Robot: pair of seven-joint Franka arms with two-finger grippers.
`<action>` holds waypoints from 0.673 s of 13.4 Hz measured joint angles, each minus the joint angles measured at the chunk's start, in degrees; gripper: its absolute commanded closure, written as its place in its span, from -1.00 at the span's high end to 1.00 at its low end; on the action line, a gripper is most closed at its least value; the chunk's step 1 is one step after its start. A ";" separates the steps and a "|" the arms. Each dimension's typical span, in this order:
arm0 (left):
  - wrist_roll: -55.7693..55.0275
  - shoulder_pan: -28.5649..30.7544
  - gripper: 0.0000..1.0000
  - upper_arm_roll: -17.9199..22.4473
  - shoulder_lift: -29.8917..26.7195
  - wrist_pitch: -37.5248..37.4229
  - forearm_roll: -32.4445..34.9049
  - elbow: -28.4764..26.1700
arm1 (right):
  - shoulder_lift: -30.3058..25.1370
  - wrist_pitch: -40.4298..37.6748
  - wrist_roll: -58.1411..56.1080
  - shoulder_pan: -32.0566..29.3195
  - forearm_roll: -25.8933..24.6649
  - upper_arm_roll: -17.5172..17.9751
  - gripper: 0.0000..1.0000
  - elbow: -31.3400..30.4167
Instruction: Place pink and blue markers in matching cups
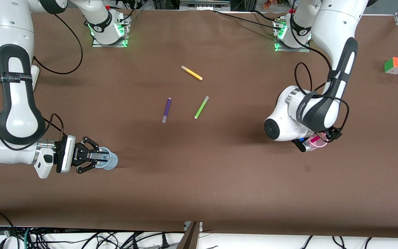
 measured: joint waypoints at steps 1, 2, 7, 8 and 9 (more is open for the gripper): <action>-0.03 -0.13 1.00 -0.04 -1.20 -0.37 -2.57 0.89 | -0.10 0.02 2.91 -0.01 -0.06 0.00 1.00 0.12; -0.06 -0.12 1.00 -0.02 -2.66 -0.60 -5.45 1.79 | -0.37 0.02 6.96 0.04 -0.69 0.00 1.00 0.33; -0.09 0.20 1.00 0.36 -7.68 -3.10 -19.43 9.90 | -4.82 -0.63 34.98 1.76 -12.52 0.81 1.00 1.00; -0.23 0.58 1.00 0.46 -8.44 -3.15 -22.49 11.32 | -5.80 -1.50 42.23 2.62 -15.02 0.84 1.00 0.99; -0.70 1.25 1.00 0.57 -9.12 -3.16 -25.75 12.84 | -6.63 -2.41 49.49 3.33 -17.32 0.84 1.00 1.00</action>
